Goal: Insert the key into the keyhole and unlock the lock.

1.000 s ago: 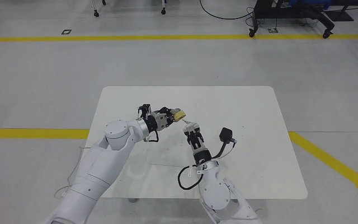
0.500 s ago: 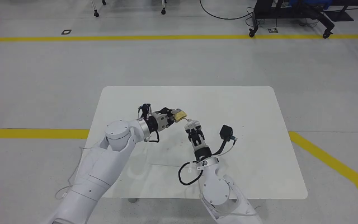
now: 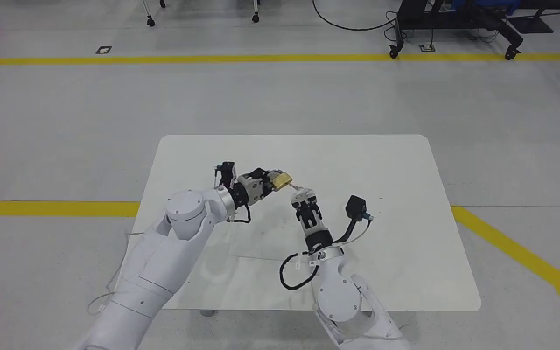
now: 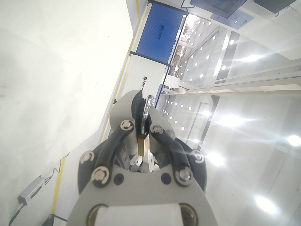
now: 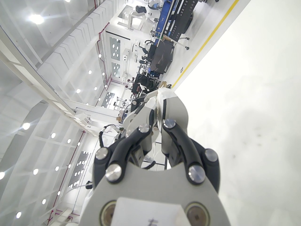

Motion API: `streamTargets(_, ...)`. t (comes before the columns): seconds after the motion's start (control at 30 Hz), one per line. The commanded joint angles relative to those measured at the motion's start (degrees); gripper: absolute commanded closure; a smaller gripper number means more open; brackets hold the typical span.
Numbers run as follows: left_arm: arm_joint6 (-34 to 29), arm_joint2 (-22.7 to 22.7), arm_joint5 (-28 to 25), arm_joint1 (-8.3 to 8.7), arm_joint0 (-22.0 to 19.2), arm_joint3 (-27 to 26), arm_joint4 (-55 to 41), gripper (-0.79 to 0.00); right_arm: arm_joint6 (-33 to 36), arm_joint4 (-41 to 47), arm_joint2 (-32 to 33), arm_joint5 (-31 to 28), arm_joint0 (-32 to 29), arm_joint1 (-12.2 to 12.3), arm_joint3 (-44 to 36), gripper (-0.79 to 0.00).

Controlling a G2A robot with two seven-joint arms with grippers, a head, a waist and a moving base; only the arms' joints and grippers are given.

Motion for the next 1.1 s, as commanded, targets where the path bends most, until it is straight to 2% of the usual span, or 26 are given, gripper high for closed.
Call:
streamTargets(0.0,0.51,-0.1,-0.32,-0.03,0.19,-0.06,0.32,0.0,0.6,-0.29,0.13,0.05,-0.11,-0.03,-0.14,0.0)
streamTargets(0.8,1.04,-0.81,-0.91,-0.41,1.07,-0.74,2.08,0.0,0.98,-1.19,-1.09,2.65,1.23,-1.78,1.69,0.0)
streamTargets(1.07,0.92,-1.03,-0.8,-0.55,1.12,-0.73,2.32,0.0,-1.03,-1.07,-0.64,2.78,0.87,-2.34,1.91,0.0)
